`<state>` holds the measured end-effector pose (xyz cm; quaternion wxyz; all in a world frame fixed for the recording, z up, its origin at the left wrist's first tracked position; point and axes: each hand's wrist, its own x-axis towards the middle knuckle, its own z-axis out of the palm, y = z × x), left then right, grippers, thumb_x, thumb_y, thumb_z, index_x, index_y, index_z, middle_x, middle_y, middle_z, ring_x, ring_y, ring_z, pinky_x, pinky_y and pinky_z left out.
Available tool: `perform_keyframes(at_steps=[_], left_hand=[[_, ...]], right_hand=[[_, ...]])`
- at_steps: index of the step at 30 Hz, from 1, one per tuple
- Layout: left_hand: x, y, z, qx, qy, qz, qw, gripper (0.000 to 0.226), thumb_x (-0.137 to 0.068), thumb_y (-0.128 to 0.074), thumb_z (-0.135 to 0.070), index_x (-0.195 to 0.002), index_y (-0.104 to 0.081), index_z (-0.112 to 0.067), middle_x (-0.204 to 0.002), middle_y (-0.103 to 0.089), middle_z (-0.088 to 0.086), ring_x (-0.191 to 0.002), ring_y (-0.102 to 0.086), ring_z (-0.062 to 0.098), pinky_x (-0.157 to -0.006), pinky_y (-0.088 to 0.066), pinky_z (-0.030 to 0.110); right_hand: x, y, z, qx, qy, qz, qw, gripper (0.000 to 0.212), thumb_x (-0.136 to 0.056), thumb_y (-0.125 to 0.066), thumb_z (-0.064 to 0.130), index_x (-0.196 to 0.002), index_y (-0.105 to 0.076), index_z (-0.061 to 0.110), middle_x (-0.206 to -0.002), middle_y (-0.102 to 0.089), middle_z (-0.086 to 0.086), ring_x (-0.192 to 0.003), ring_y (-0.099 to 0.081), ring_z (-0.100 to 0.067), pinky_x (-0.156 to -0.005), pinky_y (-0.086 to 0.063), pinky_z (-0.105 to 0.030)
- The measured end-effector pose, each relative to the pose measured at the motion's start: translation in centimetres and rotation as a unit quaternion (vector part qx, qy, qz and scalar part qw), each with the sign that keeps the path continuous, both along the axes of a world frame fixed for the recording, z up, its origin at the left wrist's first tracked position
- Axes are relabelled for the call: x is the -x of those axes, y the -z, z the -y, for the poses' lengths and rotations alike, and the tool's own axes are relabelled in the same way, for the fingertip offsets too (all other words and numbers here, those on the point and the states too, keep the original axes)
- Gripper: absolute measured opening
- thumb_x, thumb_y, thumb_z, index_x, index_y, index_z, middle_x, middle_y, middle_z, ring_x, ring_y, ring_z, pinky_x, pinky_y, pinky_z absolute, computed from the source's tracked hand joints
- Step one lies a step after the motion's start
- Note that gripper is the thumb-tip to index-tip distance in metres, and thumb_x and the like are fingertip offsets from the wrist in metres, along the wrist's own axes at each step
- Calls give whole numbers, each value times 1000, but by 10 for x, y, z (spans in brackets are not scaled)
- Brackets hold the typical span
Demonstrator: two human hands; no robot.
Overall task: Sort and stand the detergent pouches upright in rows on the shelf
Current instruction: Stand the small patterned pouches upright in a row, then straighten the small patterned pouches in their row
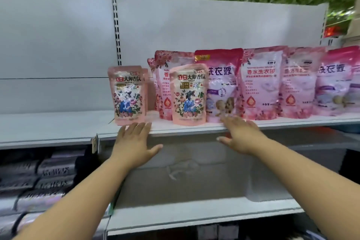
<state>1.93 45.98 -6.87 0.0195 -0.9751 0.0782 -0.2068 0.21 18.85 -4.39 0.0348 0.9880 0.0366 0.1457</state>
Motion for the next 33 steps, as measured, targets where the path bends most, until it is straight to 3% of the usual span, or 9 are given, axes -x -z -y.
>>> perform_keyframes(at_steps=[3,6,9,12,14,16,22,29,33], left_hand=[[5,-4,16,43,-29,7,999,78,-85,-22,-70,-145,-14,-22,-153,-17,2,-141,-10,19,-114,1,42],[17,-6,49,89,41,37,995,76,-85,-16,-67,-144,-23,-20,-150,-24,3,-139,-16,19,-114,-3,38],[35,7,97,112,150,72,980,90,-71,-5,-65,-139,-39,-17,-140,-41,5,-130,-34,22,-108,-21,32],[39,5,149,161,231,90,955,74,-78,-17,-59,-116,-63,-15,-115,-61,4,-111,-50,21,-95,-36,32],[37,-8,184,172,255,96,947,59,-84,-26,-55,-96,-69,-16,-97,-67,1,-96,-55,20,-85,-40,31],[31,-17,226,172,278,90,941,45,-91,-36,-47,-85,-67,-15,-85,-67,0,-86,-57,20,-78,-43,35],[-1,-28,361,186,352,122,909,31,-92,-44,-41,-98,-65,-19,-100,-67,-4,-95,-56,16,-78,-42,29],[-41,-49,493,125,400,70,905,38,-91,-41,-50,-116,-59,-27,-117,-62,-6,-106,-55,16,-83,-46,32],[-55,-49,531,201,429,6,881,33,-89,-47,-48,-105,-65,-25,-102,-65,-12,-88,-55,3,-70,-42,17]], right_hand=[[-7,11,15,-19,-19,-10,1000,78,-91,-40,52,-148,5,21,-157,7,1,-144,6,-19,-115,4,-42],[-11,6,22,-75,-66,-22,995,76,-91,-44,49,-148,-2,22,-157,4,3,-144,8,-17,-114,8,-42],[-6,1,39,-317,-167,-48,932,51,-91,-54,33,-138,-41,19,-150,-30,2,-140,-20,-16,-114,-14,-32],[12,3,74,-481,-168,69,858,22,-90,-57,20,-108,-66,11,-107,-62,3,-102,-51,-8,-82,-35,-16],[23,5,110,-455,-121,165,867,15,-89,-58,20,-91,-69,11,-82,-61,4,-86,-52,-12,-67,-36,-21],[33,7,154,-406,-65,191,891,20,-89,-58,22,-91,-70,6,-81,-60,1,-84,-52,-15,-68,-34,-25],[29,-11,290,-299,68,216,927,33,-90,-54,33,-88,-70,5,-85,-67,-12,-83,-55,-22,-63,-30,-29],[-6,-40,409,-309,144,237,910,28,-89,-55,34,-90,-69,9,-93,-69,-7,-87,-57,-21,-65,-31,-28],[-35,-48,467,-403,142,217,878,46,-83,-63,40,-109,-60,4,-111,-64,-13,-106,-58,-28,-88,-44,-38]])
